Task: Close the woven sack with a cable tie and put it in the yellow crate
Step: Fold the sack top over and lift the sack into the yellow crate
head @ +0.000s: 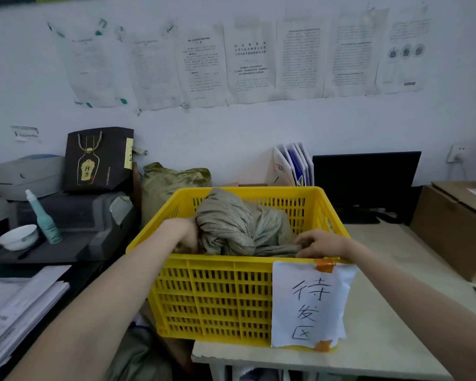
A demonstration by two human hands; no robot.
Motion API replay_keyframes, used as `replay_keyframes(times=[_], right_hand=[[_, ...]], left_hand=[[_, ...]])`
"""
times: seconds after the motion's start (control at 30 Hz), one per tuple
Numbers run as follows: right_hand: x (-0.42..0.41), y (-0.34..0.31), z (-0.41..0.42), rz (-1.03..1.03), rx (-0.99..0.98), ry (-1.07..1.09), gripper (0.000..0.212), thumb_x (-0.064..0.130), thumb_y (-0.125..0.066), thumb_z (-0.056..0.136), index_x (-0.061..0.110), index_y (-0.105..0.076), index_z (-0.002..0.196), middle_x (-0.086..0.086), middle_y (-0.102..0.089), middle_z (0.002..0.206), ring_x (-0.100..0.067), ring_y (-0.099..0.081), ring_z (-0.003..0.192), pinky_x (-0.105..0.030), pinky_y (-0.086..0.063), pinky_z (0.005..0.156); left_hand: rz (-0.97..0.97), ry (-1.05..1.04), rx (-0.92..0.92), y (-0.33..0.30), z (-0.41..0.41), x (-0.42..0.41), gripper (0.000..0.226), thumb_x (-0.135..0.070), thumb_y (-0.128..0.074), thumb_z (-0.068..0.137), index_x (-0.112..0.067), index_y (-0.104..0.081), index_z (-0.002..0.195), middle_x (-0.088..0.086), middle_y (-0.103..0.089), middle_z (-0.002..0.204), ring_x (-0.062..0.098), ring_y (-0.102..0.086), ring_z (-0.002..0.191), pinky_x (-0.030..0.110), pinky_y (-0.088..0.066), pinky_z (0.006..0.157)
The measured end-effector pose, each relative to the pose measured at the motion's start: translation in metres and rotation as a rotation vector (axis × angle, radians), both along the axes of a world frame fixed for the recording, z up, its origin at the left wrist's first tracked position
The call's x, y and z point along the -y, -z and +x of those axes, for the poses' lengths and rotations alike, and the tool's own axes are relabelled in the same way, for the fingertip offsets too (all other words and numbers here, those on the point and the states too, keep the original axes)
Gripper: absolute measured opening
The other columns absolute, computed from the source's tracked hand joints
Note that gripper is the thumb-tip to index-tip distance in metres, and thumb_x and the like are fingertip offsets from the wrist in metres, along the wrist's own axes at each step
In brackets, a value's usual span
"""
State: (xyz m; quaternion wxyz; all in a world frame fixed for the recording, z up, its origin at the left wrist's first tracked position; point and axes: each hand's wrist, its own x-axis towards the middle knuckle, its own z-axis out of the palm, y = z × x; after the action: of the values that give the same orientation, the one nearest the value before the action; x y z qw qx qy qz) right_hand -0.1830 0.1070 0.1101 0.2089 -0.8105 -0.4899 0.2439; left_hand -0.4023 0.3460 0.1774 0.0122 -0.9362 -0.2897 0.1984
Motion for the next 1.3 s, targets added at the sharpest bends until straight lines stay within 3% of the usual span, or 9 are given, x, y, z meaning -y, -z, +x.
replay_keyframes(times=[0.13, 0.23, 0.4, 0.53, 0.63, 0.73, 0.93, 1.17, 1.3], right_hand=[[0.003, -0.004, 0.004, 0.340, 0.013, 0.242, 0.022, 0.019, -0.061, 0.089, 0.020, -0.062, 0.111, 0.002, -0.063, 0.101, -0.013, -0.061, 0.093, -0.028, -0.050, 0.080], [0.007, -0.015, 0.007, 0.623, -0.059, 0.449, 0.017, 0.014, -0.056, 0.091, 0.021, -0.060, 0.107, -0.003, -0.065, 0.097, -0.013, -0.063, 0.087, -0.029, -0.051, 0.076], [0.018, -0.040, 0.009, 0.846, -0.219, 0.544, 0.019, 0.013, -0.054, 0.092, 0.019, -0.058, 0.110, -0.005, -0.067, 0.097, -0.020, -0.066, 0.088, -0.028, -0.050, 0.069], [0.027, -0.047, 0.009, 0.933, -0.277, 0.633, 0.021, 0.008, -0.053, 0.091, 0.016, -0.057, 0.110, -0.011, -0.067, 0.097, -0.025, -0.065, 0.086, -0.037, -0.054, 0.075], [0.038, -0.042, 0.014, 0.927, -0.255, 0.709, 0.025, 0.006, -0.055, 0.090, 0.012, -0.057, 0.114, -0.014, -0.066, 0.099, -0.025, -0.064, 0.086, -0.035, -0.054, 0.073], [0.049, -0.029, 0.017, 0.890, -0.215, 0.759, 0.027, 0.004, -0.054, 0.092, 0.007, -0.055, 0.118, -0.013, -0.064, 0.099, -0.021, -0.062, 0.082, -0.025, -0.048, 0.063], [0.050, -0.005, 0.017, 0.752, -0.191, 0.746, 0.022, 0.005, -0.054, 0.091, 0.006, -0.059, 0.112, -0.012, -0.066, 0.095, -0.022, -0.062, 0.082, -0.034, -0.051, 0.078], [0.043, -0.005, 0.012, 0.632, -0.079, 0.683, 0.018, 0.006, -0.056, 0.090, 0.010, -0.063, 0.106, -0.006, -0.065, 0.097, -0.007, -0.058, 0.082, -0.030, -0.044, 0.078], [0.044, -0.009, 0.012, 0.635, -0.127, 0.698, 0.016, 0.004, -0.057, 0.088, 0.012, -0.063, 0.101, -0.005, -0.065, 0.094, -0.012, -0.059, 0.085, -0.034, -0.047, 0.085]], left_hand=[[-0.404, 0.013, 0.519, -0.013, -0.006, -0.023, 0.091, -0.007, -0.077, 0.076, -0.015, -0.018, 0.145, 0.006, -0.036, 0.139, 0.026, -0.059, 0.108, 0.033, -0.052, 0.082], [-0.481, 0.065, 0.703, -0.023, 0.002, -0.007, 0.102, 0.002, -0.065, 0.083, -0.029, 0.002, 0.152, 0.006, -0.021, 0.149, 0.007, -0.055, 0.054, 0.017, -0.043, 0.050], [-0.262, 0.132, 1.119, -0.042, 0.041, 0.035, 0.060, -0.003, -0.065, 0.079, -0.018, -0.048, 0.135, 0.010, -0.050, 0.139, 0.030, -0.056, 0.116, 0.022, -0.041, 0.080], [-0.468, 0.069, 1.434, -0.047, 0.091, 0.070, 0.048, -0.003, -0.062, 0.084, -0.018, -0.050, 0.128, 0.006, -0.052, 0.128, 0.018, -0.050, 0.115, 0.023, -0.038, 0.095], [-0.349, 0.087, 1.305, -0.017, 0.127, 0.083, 0.046, -0.010, -0.050, 0.095, -0.027, -0.039, 0.137, 0.010, -0.039, 0.136, 0.028, -0.038, 0.125, 0.037, -0.031, 0.105], [-0.085, 0.054, 0.861, 0.034, 0.146, 0.083, 0.047, -0.025, -0.042, 0.099, -0.029, -0.025, 0.142, 0.008, -0.030, 0.150, 0.036, -0.025, 0.135, 0.055, -0.022, 0.108], [0.130, 0.349, 0.338, 0.088, 0.162, 0.095, 0.056, -0.014, -0.034, 0.098, -0.014, -0.016, 0.151, 0.015, -0.033, 0.153, 0.036, -0.018, 0.142, 0.052, -0.014, 0.112], [-0.570, 0.253, 0.327, 0.050, 0.140, 0.079, 0.054, -0.012, -0.041, 0.094, -0.022, -0.031, 0.146, 0.013, -0.021, 0.157, 0.031, -0.023, 0.143, 0.045, -0.024, 0.114], [-0.387, 0.243, 0.594, 0.030, 0.122, 0.074, 0.049, -0.028, -0.041, 0.097, -0.039, -0.034, 0.145, 0.004, -0.012, 0.160, 0.034, -0.007, 0.146, 0.057, -0.010, 0.116]])
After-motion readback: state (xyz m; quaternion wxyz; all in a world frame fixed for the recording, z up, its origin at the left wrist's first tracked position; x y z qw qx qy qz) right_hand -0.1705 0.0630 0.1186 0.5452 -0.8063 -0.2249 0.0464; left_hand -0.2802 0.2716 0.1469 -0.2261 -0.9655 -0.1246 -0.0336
